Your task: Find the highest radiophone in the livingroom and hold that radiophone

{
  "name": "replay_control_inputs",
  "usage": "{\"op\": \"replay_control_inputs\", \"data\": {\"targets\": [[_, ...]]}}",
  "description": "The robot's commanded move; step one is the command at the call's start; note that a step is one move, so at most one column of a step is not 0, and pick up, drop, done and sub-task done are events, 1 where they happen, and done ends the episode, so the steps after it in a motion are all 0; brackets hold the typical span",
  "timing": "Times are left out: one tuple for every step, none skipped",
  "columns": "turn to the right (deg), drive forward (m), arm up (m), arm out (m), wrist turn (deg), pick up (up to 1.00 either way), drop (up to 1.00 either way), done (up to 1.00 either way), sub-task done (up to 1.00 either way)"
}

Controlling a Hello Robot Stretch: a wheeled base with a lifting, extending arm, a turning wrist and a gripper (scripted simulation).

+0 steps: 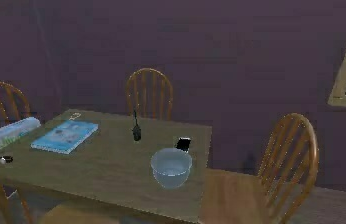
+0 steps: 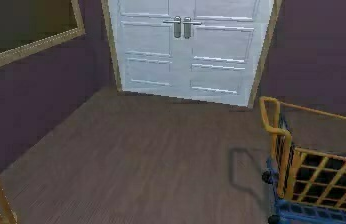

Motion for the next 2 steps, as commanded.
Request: {"op": "replay_control_inputs", "data": {"targets": [[-45.0,0.00,0.00,0.00,0.0,0.00,0.00,0.00,0.00],[-36.0,0.00,0.00,0.00,0.0,0.00,0.00,0.00,0.00]]}}
